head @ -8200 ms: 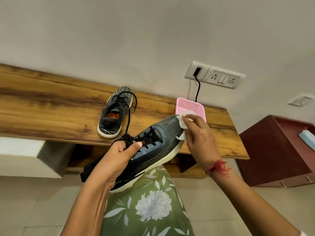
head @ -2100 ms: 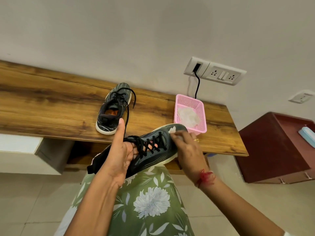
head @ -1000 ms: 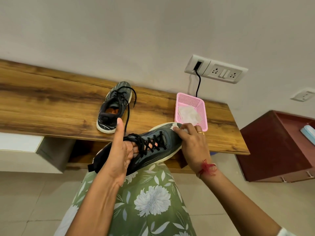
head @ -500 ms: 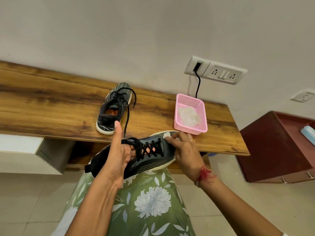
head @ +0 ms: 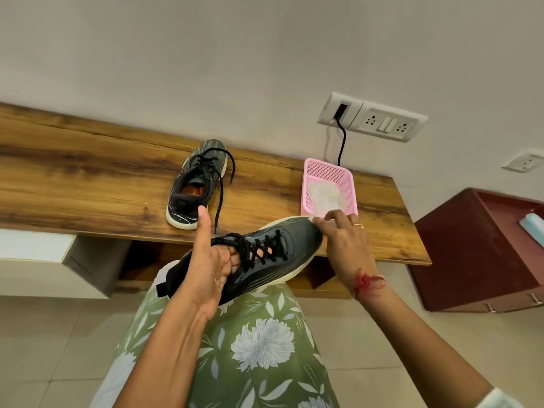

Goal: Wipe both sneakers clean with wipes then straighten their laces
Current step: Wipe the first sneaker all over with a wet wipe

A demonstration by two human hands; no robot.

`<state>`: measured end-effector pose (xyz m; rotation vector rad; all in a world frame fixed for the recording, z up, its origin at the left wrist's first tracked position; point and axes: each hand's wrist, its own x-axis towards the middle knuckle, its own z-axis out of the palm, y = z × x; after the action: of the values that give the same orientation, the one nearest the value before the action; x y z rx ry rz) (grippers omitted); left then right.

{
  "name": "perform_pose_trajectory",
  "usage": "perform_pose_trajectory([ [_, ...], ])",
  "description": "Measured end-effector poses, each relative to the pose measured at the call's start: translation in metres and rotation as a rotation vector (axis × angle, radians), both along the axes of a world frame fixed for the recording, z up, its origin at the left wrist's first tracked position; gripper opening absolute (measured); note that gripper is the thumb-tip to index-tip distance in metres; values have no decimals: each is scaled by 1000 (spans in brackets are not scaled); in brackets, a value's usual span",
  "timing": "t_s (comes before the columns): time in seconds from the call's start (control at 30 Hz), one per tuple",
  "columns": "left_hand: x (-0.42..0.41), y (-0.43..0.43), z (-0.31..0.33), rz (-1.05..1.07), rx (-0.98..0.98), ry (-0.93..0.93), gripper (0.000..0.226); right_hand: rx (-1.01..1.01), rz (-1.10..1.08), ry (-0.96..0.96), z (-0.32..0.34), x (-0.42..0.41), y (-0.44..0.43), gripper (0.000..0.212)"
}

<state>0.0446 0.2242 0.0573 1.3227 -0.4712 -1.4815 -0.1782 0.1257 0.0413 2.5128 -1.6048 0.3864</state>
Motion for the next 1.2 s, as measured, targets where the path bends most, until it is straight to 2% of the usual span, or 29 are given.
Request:
perform_pose_trajectory([
  [0.07,-3,0,2,53,-1,17,74,142,-113,-368,4,-6,-7,31],
  [0.13,-5,-1,7,100,-5,31,82,178,-231,-750,11,-7,-9,28],
  [0.2,-6,-3,12,107,-7,11,83,126,-254,-875,19,-6,-4,30],
  [0.27,-5,-3,16,94,-14,-48,72,93,-155,-813,24,-1,2,34],
  [0.4,-6,0,18,84,-10,-99,67,-27,-58,-503,16,-1,6,40],
  [0.5,-8,0,17,128,-13,-80,67,-24,-70,-557,13,5,11,33],
  [0.57,-8,0,15,161,-32,-47,80,-11,-70,-587,13,12,17,36],
  [0.73,-7,2,16,240,-58,-48,101,-91,-80,-445,9,20,22,37],
  [0.83,-7,3,16,266,-30,-44,68,-174,-100,-380,7,30,25,35],
  [1.0,-10,5,14,343,-70,89,54,-243,-144,-224,8,39,30,45],
  [1.13,-13,4,11,332,-88,187,68,-242,-158,-142,3,48,43,49],
  [1.2,-12,3,9,315,-76,165,69,-162,-139,-206,2,51,47,46],
])
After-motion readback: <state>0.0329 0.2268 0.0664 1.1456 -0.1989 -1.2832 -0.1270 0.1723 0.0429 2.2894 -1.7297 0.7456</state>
